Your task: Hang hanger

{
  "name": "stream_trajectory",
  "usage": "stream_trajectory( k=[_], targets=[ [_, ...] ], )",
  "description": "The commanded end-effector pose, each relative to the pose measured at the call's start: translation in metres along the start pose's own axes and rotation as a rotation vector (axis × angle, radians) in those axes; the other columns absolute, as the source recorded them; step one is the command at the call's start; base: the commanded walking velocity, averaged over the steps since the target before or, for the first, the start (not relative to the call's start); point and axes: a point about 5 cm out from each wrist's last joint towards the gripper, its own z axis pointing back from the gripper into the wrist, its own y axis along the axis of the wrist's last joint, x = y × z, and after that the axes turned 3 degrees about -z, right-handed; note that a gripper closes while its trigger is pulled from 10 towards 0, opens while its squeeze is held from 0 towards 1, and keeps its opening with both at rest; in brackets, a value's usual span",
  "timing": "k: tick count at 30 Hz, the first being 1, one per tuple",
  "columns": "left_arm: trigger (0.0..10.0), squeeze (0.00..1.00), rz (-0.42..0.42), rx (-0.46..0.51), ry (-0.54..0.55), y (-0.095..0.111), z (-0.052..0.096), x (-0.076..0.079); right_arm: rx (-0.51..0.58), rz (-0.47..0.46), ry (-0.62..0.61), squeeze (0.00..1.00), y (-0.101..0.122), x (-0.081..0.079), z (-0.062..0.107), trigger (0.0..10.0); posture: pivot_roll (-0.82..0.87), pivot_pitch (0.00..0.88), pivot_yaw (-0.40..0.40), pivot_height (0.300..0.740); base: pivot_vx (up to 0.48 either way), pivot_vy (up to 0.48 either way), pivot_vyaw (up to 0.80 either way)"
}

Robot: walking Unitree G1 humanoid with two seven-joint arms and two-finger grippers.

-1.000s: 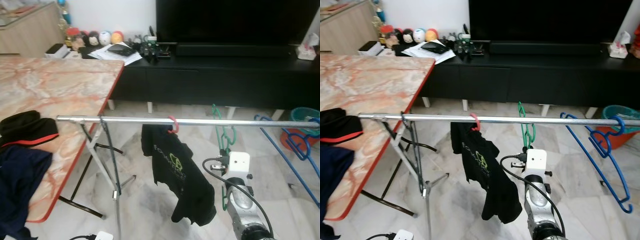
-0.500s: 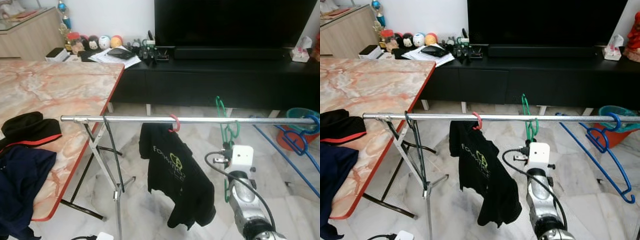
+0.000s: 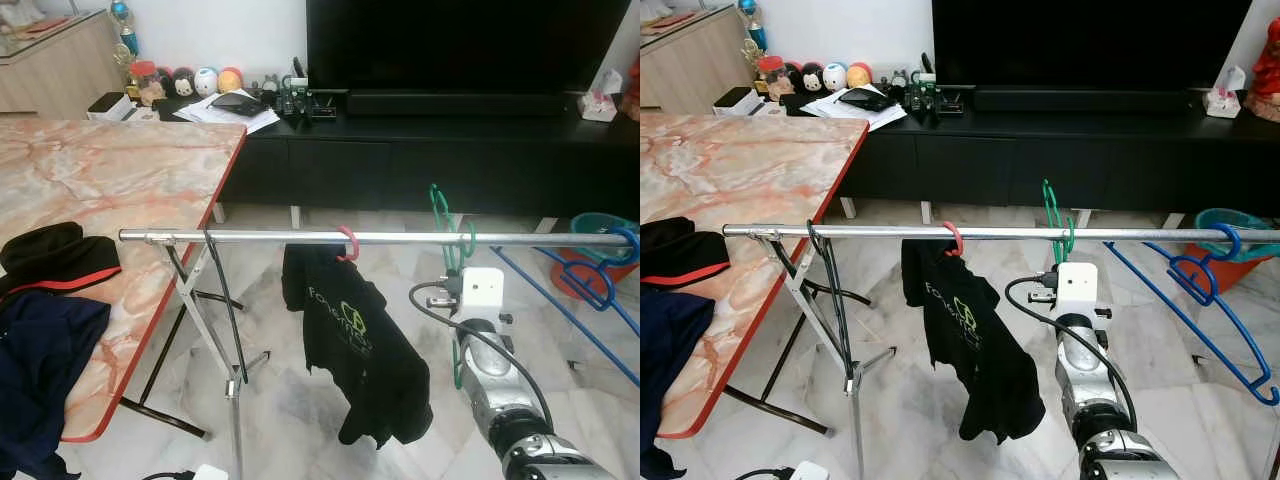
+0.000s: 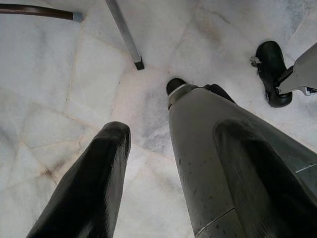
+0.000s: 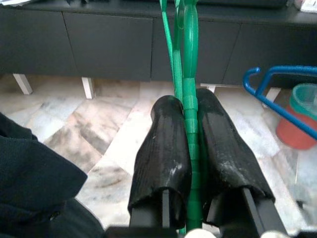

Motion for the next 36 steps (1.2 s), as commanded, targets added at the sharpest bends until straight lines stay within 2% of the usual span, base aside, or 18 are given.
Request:
stream_trajectory(
  k=[1,4,13,20,21,22,23,30,36],
  targets=[
    [10.0,0.00,-0.004,-0.025,-0.009,-0.004,0.000,0.000,-0.020,-0.034,-0.004,0.00,0.005,0.003,-0.005,10.0,-0.23,0.000,0.049,0.740,0.000,0.000,0.00],
    [10.0,0.00,-0.004,-0.026,-0.009,-0.004,0.000,0.000,-0.032,-0.036,-0.005,0.00,0.004,0.003,-0.005,10.0,-0.23,0.000,0.049,0.740,0.000,0.000,0.00],
    [10.0,0.00,-0.008,-0.034,-0.018,-0.005,0.001,0.000,-0.161,-0.035,0.009,0.00,-0.001,0.004,-0.010,10.0,-0.23,0.000,0.052,0.740,0.000,0.000,0.00],
    [10.0,0.00,-0.011,-0.035,-0.020,-0.005,0.001,0.000,-0.193,-0.039,0.009,0.00,-0.007,0.003,-0.007,10.0,-0.22,0.000,0.054,0.740,0.000,0.000,0.00],
    [10.0,0.00,-0.011,-0.035,-0.020,-0.005,0.001,0.000,-0.192,-0.041,0.011,0.68,-0.008,0.002,-0.007,10.0,-0.22,0.000,0.055,0.740,0.000,0.000,0.00],
    [10.0,0.00,-0.012,-0.035,-0.020,-0.005,0.001,0.000,-0.192,-0.043,0.012,0.68,-0.008,0.002,-0.006,10.0,-0.22,0.000,0.055,0.740,0.000,0.000,0.00],
    [10.0,0.00,-0.012,-0.035,-0.020,-0.005,0.001,0.000,-0.191,-0.043,0.013,1.00,-0.009,0.002,-0.006,10.0,-0.22,0.000,0.056,0.740,0.000,0.000,0.00],
    [10.0,0.00,-0.017,-0.035,-0.022,-0.005,0.001,-0.001,-0.120,-0.047,-0.013,1.00,-0.005,0.005,-0.005,10.0,-0.23,0.000,0.057,0.740,0.000,0.000,0.00],
    [10.0,0.00,-0.019,-0.035,-0.024,-0.005,0.001,-0.001,-0.036,-0.093,-0.031,1.00,-0.001,0.005,-0.001,10.0,-0.23,0.000,0.060,0.740,0.000,0.000,0.00]
  ],
)
